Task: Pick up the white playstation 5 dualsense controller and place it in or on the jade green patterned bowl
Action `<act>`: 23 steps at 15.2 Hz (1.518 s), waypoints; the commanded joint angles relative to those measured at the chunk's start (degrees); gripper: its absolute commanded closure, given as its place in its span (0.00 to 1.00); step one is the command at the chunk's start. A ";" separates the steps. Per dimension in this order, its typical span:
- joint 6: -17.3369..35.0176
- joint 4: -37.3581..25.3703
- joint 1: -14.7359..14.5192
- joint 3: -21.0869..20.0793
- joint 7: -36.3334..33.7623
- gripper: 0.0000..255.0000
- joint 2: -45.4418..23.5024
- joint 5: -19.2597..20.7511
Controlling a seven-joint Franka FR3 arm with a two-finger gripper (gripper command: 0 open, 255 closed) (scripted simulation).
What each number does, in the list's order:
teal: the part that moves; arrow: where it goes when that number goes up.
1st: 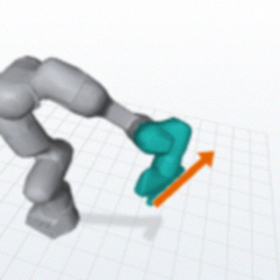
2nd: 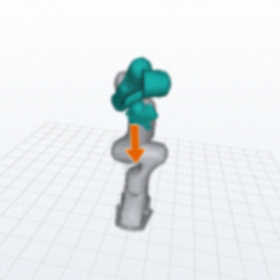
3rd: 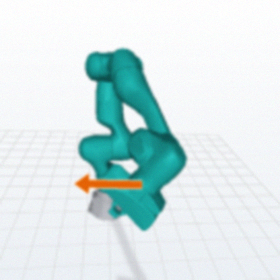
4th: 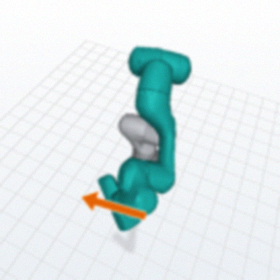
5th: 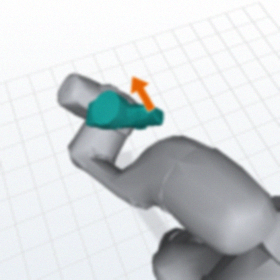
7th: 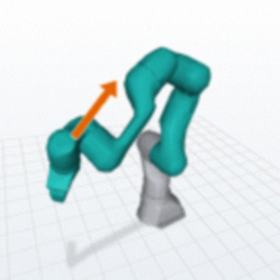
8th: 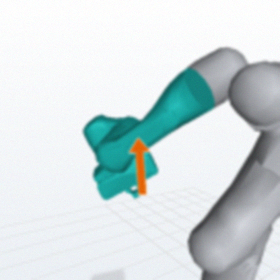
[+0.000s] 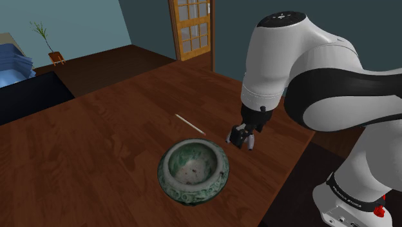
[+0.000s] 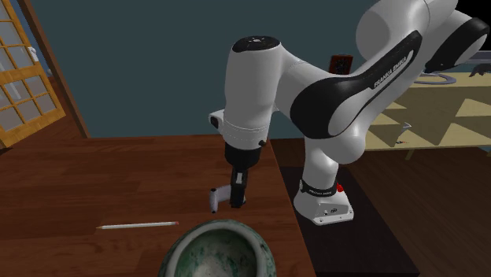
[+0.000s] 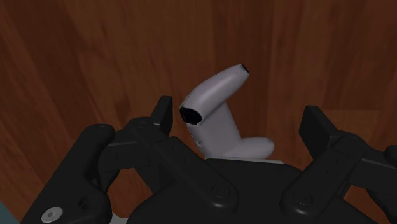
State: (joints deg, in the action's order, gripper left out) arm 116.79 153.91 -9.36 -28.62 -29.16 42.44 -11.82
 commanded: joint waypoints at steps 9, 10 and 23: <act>-0.08 0.29 -0.03 0.26 0.25 1.00 0.35 0.04; 0.02 0.02 -0.09 0.08 -0.06 1.00 -0.03 0.06; -7.02 -15.88 3.91 -0.29 8.94 0.00 -17.85 9.00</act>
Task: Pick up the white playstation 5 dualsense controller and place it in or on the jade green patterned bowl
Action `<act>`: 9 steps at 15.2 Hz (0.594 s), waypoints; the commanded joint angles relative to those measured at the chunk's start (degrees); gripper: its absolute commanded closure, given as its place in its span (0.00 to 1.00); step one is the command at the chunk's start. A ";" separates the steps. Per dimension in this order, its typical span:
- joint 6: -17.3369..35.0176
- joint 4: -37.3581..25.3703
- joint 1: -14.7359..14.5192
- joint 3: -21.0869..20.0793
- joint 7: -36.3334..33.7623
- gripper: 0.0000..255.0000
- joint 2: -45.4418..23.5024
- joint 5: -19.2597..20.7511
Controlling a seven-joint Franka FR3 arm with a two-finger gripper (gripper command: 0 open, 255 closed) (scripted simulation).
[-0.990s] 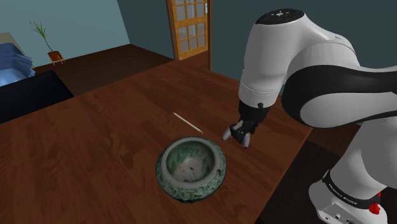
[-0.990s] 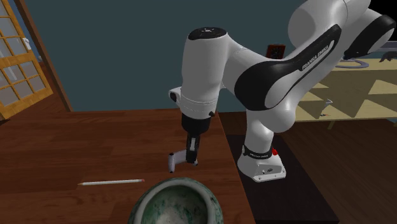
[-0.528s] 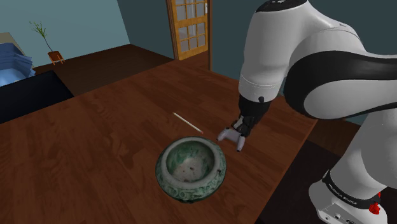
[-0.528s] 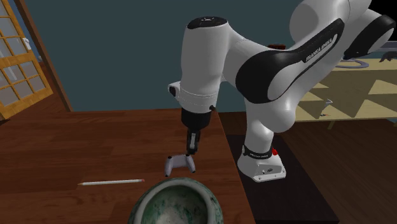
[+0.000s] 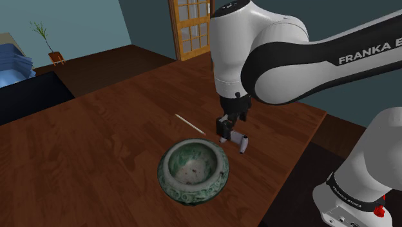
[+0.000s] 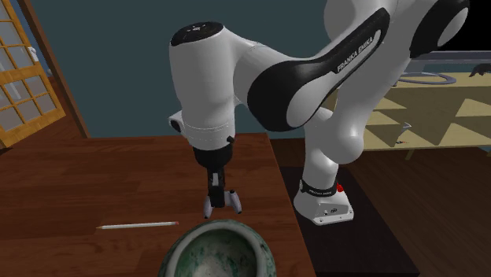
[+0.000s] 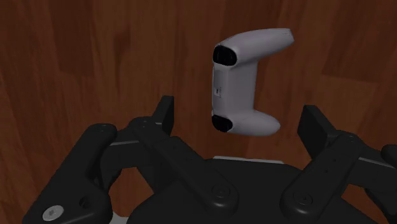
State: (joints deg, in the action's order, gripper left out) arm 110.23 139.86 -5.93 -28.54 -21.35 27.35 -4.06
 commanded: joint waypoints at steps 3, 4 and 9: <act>1.98 0.14 0.55 -0.56 0.99 0.00 -3.27 1.34; 2.80 0.77 0.59 -0.63 0.94 0.00 -3.47 1.39; 5.78 2.96 0.77 -0.92 0.70 0.00 -4.33 1.62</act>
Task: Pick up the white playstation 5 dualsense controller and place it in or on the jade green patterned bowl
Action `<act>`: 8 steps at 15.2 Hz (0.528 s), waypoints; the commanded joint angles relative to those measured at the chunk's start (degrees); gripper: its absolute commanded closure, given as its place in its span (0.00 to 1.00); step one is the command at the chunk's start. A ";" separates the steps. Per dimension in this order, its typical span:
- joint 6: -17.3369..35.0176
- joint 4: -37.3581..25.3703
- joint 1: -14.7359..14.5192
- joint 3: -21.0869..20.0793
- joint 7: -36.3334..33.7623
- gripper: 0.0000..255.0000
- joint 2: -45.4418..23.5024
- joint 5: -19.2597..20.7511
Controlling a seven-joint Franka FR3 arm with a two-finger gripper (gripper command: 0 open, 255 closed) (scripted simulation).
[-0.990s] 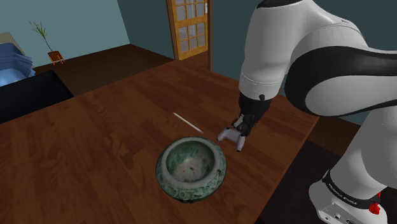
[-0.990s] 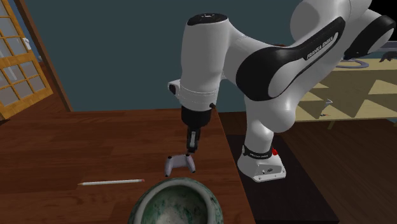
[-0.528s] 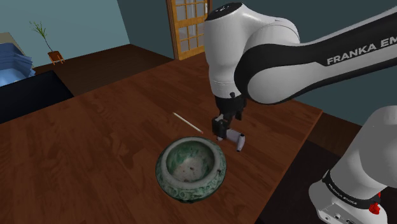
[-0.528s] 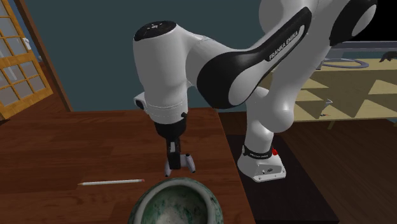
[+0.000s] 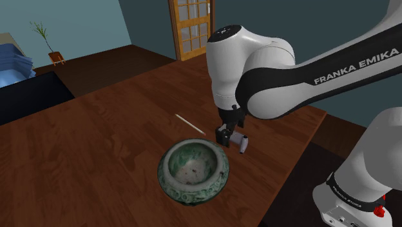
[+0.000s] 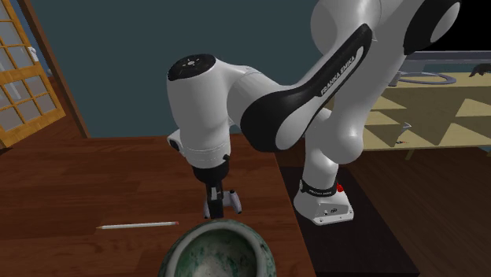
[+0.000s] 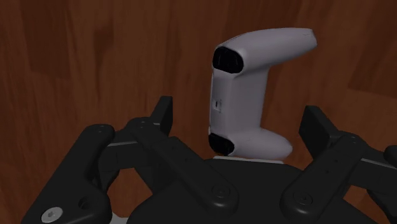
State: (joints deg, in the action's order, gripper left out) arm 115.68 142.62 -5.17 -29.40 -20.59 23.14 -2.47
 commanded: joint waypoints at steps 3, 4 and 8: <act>0.33 0.19 0.02 -0.06 -0.06 0.00 -0.12 0.03; 0.33 0.19 0.02 -0.06 -0.06 0.00 -0.12 0.03; 0.32 0.19 0.01 -0.06 -0.06 1.00 -0.12 0.03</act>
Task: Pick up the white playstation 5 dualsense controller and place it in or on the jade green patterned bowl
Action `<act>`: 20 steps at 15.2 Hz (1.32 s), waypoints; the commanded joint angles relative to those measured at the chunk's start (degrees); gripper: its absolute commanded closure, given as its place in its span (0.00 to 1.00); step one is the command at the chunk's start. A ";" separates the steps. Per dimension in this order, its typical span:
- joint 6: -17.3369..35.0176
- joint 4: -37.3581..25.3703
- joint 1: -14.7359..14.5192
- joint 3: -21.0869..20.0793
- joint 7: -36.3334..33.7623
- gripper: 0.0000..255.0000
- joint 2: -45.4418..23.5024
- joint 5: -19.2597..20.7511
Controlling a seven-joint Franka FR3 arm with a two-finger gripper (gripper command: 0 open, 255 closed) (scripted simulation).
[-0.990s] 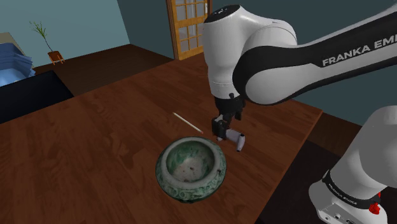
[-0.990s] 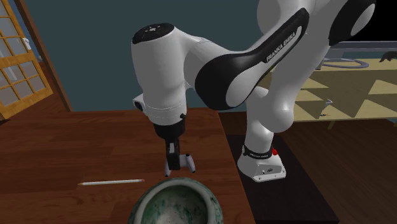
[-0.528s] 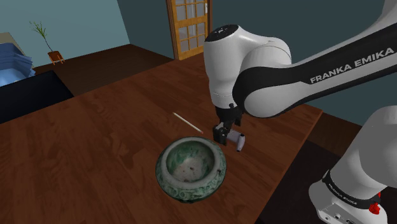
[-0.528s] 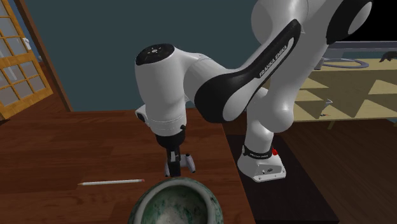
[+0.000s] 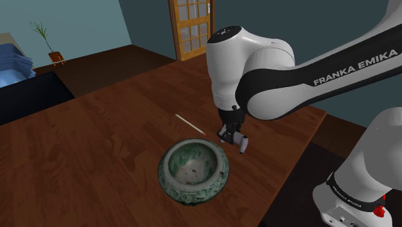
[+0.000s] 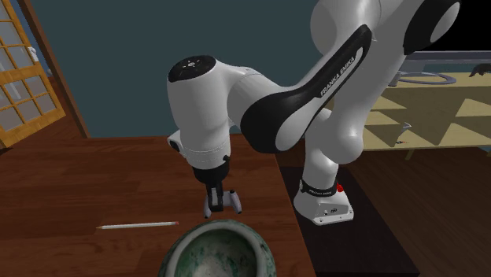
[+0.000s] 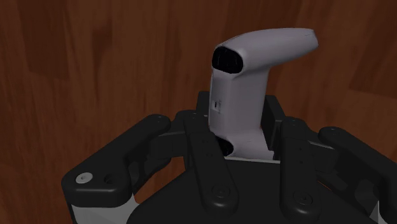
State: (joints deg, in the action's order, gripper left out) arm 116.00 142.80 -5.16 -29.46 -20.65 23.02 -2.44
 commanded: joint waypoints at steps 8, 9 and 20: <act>0.01 0.01 0.00 0.00 0.00 1.00 0.00 0.00; -0.83 -0.48 -0.05 0.18 0.20 1.00 0.39 -0.09; -9.85 -6.65 -0.25 1.94 1.98 1.00 3.48 -0.43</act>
State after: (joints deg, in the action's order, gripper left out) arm 106.96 136.82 -5.44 -27.68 -18.84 26.36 -2.92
